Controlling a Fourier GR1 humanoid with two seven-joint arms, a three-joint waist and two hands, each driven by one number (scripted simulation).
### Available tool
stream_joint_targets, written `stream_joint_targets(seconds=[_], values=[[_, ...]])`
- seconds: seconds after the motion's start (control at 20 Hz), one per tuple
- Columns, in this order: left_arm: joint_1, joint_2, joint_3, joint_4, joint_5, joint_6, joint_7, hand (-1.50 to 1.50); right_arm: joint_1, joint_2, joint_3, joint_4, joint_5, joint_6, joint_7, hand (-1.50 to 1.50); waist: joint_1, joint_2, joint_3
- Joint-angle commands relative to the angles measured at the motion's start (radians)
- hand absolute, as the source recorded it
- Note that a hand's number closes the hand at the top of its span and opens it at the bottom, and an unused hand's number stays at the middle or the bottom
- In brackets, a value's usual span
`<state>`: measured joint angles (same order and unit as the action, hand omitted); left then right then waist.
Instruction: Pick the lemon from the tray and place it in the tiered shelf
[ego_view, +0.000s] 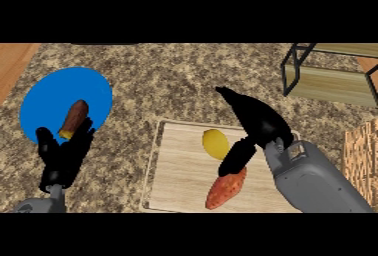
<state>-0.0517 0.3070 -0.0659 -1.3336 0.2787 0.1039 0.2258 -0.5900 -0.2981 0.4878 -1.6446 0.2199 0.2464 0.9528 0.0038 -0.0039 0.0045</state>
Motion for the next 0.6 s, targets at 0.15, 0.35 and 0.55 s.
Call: stream_joint_targets(seconds=[0.15, 0.35, 0.55], values=[[0.015, -0.021, 0.01, 0.018, -0.008, -0.026, 0.007, 0.0, 0.024, 0.083, 0.047, 0.106, 0.169, -0.028, 0.008, -1.5, 0.001, 0.004, -0.005], [0.056, -0.004, 0.042, -0.016, -0.003, -0.059, 0.0, 0.0, 0.078, 0.082, 0.029, 0.018, 0.199, 0.03, 0.048, -1.5, -0.002, 0.002, -0.005], [-0.033, -0.032, 0.037, 0.008, -0.045, -0.021, 0.07, 0.0, 0.071, 0.154, 0.016, 0.082, 0.259, 0.017, 0.019, -1.5, -0.003, 0.004, -0.005]])
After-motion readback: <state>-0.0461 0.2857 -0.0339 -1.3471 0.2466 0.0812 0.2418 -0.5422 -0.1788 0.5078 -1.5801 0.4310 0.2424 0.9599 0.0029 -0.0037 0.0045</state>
